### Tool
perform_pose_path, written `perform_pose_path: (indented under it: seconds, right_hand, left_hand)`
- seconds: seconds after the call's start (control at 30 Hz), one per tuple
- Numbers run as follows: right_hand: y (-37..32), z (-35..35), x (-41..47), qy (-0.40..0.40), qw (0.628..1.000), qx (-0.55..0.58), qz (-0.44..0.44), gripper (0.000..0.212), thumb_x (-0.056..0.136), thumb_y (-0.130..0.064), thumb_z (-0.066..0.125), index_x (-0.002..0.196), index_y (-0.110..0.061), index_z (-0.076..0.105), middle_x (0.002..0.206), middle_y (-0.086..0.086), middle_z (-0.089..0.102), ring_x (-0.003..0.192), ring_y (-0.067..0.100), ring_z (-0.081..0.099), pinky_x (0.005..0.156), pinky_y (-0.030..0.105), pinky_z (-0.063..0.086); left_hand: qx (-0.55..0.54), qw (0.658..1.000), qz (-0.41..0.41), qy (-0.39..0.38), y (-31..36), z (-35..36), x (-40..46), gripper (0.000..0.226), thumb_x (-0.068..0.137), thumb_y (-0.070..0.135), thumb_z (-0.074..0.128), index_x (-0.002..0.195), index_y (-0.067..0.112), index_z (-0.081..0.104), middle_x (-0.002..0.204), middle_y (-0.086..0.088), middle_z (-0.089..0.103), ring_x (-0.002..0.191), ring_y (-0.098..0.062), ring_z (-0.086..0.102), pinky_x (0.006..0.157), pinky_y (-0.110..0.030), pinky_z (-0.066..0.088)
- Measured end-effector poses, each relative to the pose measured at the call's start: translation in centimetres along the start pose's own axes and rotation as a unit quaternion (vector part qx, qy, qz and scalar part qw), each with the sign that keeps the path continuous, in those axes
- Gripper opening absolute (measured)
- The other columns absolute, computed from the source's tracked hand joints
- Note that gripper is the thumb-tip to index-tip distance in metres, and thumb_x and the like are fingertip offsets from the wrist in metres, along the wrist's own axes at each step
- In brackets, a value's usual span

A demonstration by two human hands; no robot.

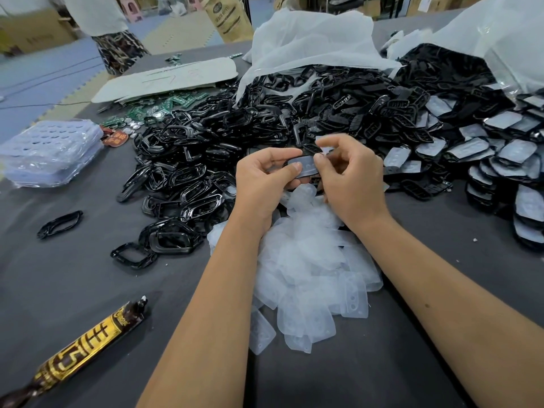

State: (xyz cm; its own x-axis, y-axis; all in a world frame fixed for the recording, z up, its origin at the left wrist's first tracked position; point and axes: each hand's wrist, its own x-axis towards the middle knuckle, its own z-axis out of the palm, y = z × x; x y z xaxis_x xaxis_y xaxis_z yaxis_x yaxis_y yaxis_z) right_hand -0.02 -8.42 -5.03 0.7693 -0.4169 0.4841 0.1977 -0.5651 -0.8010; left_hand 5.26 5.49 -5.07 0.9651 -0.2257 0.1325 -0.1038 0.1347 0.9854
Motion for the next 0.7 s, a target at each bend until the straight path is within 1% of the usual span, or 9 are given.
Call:
perform_pose_path:
  seconds: [0.07,0.13,0.2,0.33,0.43,0.47,0.53,0.6,0.7]
  right_hand:
    - [-0.12,-0.06,-0.02,0.003,0.999,-0.01,-0.036,0.013,0.093,-0.007,0.068,0.104,-0.012,0.073,0.08,-0.005,0.067,0.068,0.009,0.062,0.066,0.02,0.049]
    - [-0.07,-0.06,-0.01,-0.011,0.997,-0.023,-0.067,0.013,0.094,-0.004,0.068,0.101,-0.01,0.077,0.09,0.001,0.068,0.075,0.009,0.061,0.07,0.014,0.047]
    - [-0.14,0.01,-0.09,-0.035,0.995,-0.016,-0.091,0.015,0.097,-0.008,0.068,0.107,-0.01,0.08,0.096,0.004,0.068,0.078,0.009,0.061,0.074,0.011,0.045]
    - [-0.42,0.33,-0.35,-0.091,0.986,-0.02,-0.138,0.026,0.093,-0.017,0.078,0.117,-0.007,0.077,0.108,0.008,0.067,0.088,0.014,0.062,0.083,0.02,0.05]
    - [-0.22,0.2,-0.23,-0.055,0.989,-0.015,-0.138,0.019,0.093,-0.015,0.078,0.11,-0.007,0.08,0.105,0.01,0.066,0.093,0.018,0.063,0.084,0.025,0.052]
    - [-0.07,0.09,-0.17,-0.045,0.992,0.001,-0.121,0.015,0.094,-0.014,0.077,0.106,-0.006,0.081,0.104,0.01,0.066,0.094,0.019,0.064,0.083,0.028,0.053]
    - [0.18,-0.12,0.0,-0.042,0.996,0.042,-0.065,0.01,0.094,-0.013,0.075,0.099,-0.006,0.081,0.102,0.009,0.065,0.096,0.018,0.063,0.082,0.033,0.055]
    - [0.36,-0.31,0.2,-0.05,0.995,0.082,-0.016,0.006,0.095,-0.011,0.075,0.092,-0.009,0.08,0.1,0.006,0.062,0.092,0.014,0.061,0.077,0.03,0.053]
    - [0.56,-0.55,0.6,-0.082,0.982,0.168,0.041,0.013,0.097,-0.011,0.072,0.086,-0.014,0.079,0.093,0.007,0.06,0.084,0.009,0.057,0.075,0.022,0.046]
  left_hand:
    - [-0.019,1.0,-0.012,0.001,0.16,0.01,-0.04,0.021,0.087,-0.012,0.07,0.097,0.004,0.076,0.073,-0.005,0.076,0.055,-0.012,0.068,0.056,-0.018,0.053]
    - [-0.046,0.998,-0.033,0.007,0.37,-0.05,0.02,0.019,0.088,-0.012,0.068,0.096,0.003,0.076,0.077,-0.011,0.076,0.059,-0.016,0.071,0.058,-0.019,0.055]
    - [-0.094,0.993,-0.062,0.028,0.55,-0.31,0.26,0.018,0.091,-0.01,0.064,0.093,0.002,0.076,0.079,-0.014,0.076,0.06,-0.018,0.07,0.058,-0.018,0.055]
    - [-0.201,0.972,-0.108,0.058,0.75,-0.86,0.77,0.013,0.097,0.002,0.063,0.092,-0.001,0.073,0.076,-0.01,0.071,0.06,-0.013,0.065,0.055,-0.014,0.052]
    - [-0.211,0.971,-0.109,0.022,0.82,-0.85,0.77,0.032,0.093,0.032,0.071,0.09,0.001,0.075,0.076,-0.009,0.071,0.062,-0.014,0.068,0.059,-0.016,0.056]
    - [-0.207,0.973,-0.106,0.013,0.82,-0.83,0.77,0.035,0.091,0.036,0.071,0.091,0.001,0.076,0.078,-0.01,0.072,0.065,-0.015,0.07,0.061,-0.017,0.057]
    - [-0.19,0.977,-0.091,-0.005,0.64,-0.65,0.7,0.026,0.096,0.024,0.07,0.098,-0.001,0.075,0.082,-0.01,0.074,0.07,-0.015,0.071,0.066,-0.017,0.057]
    - [-0.157,0.985,-0.073,-0.014,0.33,-0.44,0.6,0.013,0.098,0.003,0.065,0.106,-0.004,0.072,0.087,-0.011,0.076,0.071,-0.013,0.07,0.068,-0.017,0.057]
    - [-0.131,0.989,-0.069,-0.016,0.28,-0.29,0.33,0.018,0.096,0.0,0.066,0.113,-0.005,0.069,0.096,-0.015,0.073,0.075,-0.013,0.068,0.07,-0.019,0.057]
